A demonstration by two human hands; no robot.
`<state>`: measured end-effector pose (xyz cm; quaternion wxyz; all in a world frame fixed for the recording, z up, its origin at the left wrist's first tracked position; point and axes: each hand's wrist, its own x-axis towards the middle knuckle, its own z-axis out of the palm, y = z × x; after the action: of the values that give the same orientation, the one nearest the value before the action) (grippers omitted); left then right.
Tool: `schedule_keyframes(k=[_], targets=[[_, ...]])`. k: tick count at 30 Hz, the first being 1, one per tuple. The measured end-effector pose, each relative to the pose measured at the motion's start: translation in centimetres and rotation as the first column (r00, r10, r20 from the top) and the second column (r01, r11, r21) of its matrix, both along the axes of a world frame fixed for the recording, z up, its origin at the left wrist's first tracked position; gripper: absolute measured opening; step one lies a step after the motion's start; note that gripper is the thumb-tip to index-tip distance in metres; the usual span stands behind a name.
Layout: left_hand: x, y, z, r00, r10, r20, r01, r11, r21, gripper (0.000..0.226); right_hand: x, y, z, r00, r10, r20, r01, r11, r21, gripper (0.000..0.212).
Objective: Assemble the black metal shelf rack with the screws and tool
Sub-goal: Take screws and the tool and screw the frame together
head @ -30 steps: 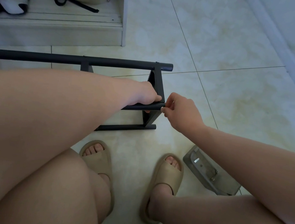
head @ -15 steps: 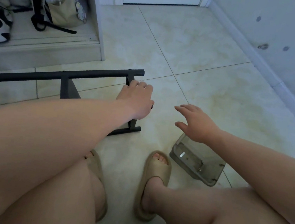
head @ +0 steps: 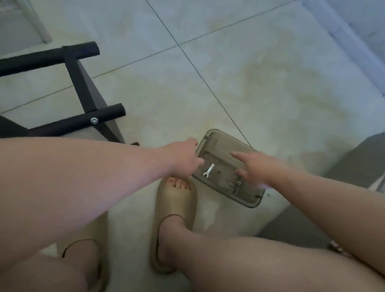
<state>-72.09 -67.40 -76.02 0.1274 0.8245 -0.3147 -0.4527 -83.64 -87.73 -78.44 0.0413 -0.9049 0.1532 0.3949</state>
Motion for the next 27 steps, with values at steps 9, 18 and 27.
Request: schedule_keyframes(k=[9, 18, 27], targets=[[-0.8, -1.7, -8.5, 0.952, 0.275, -0.135, -0.274, 0.961, 0.028, 0.044, -2.6, -1.3, -10.1, 0.988, 0.083, -0.129, -0.091, 0.994, -0.055, 0.034], [-1.7, -1.6, -11.2, 0.854, 0.419, -0.308, -0.459, 0.886, -0.067, 0.009, -3.2, -2.0, -13.1, 0.932, 0.327, -0.156, -0.357, 0.901, -0.245, 0.031], [-1.6, -1.7, -10.7, 0.840, 0.428, -0.333, -0.466, 0.884, -0.039, 0.009, -2.7, -2.2, -13.9, 0.931, 0.331, -0.153, -0.361, 0.895, -0.262, 0.031]])
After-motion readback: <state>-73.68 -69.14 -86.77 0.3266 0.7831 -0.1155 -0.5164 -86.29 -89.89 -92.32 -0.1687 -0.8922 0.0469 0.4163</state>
